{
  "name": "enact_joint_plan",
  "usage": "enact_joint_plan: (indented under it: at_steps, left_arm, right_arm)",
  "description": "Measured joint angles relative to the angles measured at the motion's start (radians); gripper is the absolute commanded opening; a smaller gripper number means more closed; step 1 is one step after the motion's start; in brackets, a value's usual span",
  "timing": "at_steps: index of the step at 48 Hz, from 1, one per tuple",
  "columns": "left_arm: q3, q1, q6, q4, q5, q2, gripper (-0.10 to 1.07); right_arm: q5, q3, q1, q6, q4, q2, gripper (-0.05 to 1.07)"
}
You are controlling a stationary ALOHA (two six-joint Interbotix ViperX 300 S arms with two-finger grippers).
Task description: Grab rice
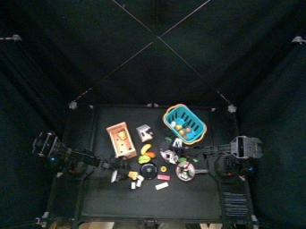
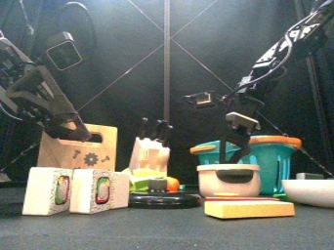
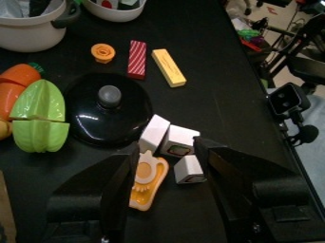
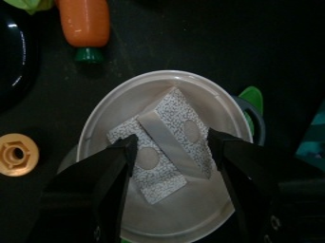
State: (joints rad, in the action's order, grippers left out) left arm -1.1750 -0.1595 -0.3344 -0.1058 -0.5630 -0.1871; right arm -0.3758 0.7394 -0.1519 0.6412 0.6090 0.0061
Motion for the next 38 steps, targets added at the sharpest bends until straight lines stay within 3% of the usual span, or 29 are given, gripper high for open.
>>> enact_joint_plan:
  at_steps: [8,30,38]
  left_arm:
    - [0.000,-0.002,0.000,0.002,0.000,0.000,0.87]
    - [0.000,-0.002,0.000,0.002,0.000,0.002,0.87]
    - [0.000,-0.002,0.000,0.002,0.000,0.002,0.87]
  right_arm:
    - [0.003,-0.005,-0.009,0.000,0.008,0.008,0.87]
    - [-0.002,-0.005,-0.031,-0.002,0.015,0.011,0.57]
    - [-0.012,-0.005,-0.031,-0.002,0.015,-0.002,0.55]
